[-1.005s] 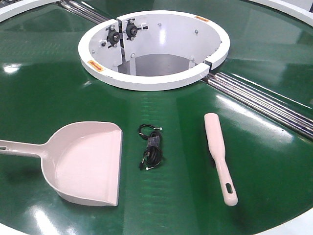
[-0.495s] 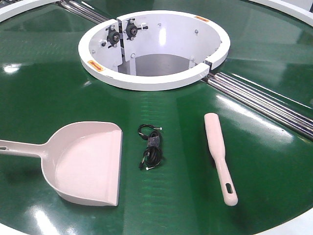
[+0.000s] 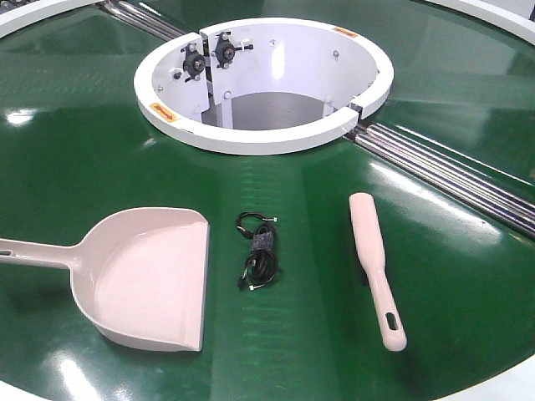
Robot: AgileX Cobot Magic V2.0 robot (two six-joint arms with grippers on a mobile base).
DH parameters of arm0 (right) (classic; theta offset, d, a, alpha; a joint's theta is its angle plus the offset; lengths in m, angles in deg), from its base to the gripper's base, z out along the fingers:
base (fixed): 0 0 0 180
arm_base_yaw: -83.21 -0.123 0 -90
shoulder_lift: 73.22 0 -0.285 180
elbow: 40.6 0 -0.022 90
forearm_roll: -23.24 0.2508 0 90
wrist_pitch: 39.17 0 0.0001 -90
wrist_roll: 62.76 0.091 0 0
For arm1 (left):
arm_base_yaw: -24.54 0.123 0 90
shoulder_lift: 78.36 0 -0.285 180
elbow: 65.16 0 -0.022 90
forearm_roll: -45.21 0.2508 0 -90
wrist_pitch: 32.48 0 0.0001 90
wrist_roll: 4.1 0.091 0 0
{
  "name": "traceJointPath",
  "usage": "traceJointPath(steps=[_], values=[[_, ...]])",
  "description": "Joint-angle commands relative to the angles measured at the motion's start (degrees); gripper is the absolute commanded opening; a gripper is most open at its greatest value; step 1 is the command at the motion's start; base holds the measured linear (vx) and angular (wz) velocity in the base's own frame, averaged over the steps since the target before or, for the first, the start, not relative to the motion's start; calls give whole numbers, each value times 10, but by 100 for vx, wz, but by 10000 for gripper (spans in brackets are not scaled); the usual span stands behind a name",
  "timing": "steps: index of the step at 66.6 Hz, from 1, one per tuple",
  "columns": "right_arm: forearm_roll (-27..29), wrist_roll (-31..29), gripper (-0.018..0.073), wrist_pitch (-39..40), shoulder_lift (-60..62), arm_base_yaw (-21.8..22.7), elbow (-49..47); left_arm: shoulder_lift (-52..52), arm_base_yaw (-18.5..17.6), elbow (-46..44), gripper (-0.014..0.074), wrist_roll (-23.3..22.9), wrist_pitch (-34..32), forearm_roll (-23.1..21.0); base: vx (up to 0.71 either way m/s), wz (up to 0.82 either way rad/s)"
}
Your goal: Clean and inspect green conveyor with broom and dustpan
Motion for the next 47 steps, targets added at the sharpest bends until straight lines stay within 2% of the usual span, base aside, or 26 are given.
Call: traceJointPath(steps=[1,8,13,17,24,27,35,47], values=[[-4,0,-8,43,6,3,2,-4,0,-21,388,-3,-31,0,0,0],[-4,0,-8,43,6,3,2,-4,0,-21,511,-3,-31,-1,0,0],[-4,0,-8,43,6,3,2,-4,0,-21,559,-3,-31,-2,0,0],[-4,0,-8,43,6,3,2,-4,0,-21,571,-5,-31,-4,0,0],[-4,0,-8,43,6,3,2,-4,0,-21,569,-6,-31,-39,0,0],[-4,0,-8,43,6,3,2,-5,0,-23,565,-4,-30,-40,0,0],[-4,0,-8,43,6,3,2,-33,0,-71,551,7,34,1,0,0],[-4,0,-8,43,6,3,2,-139,0,-207,551,75,193,91,0,0]])
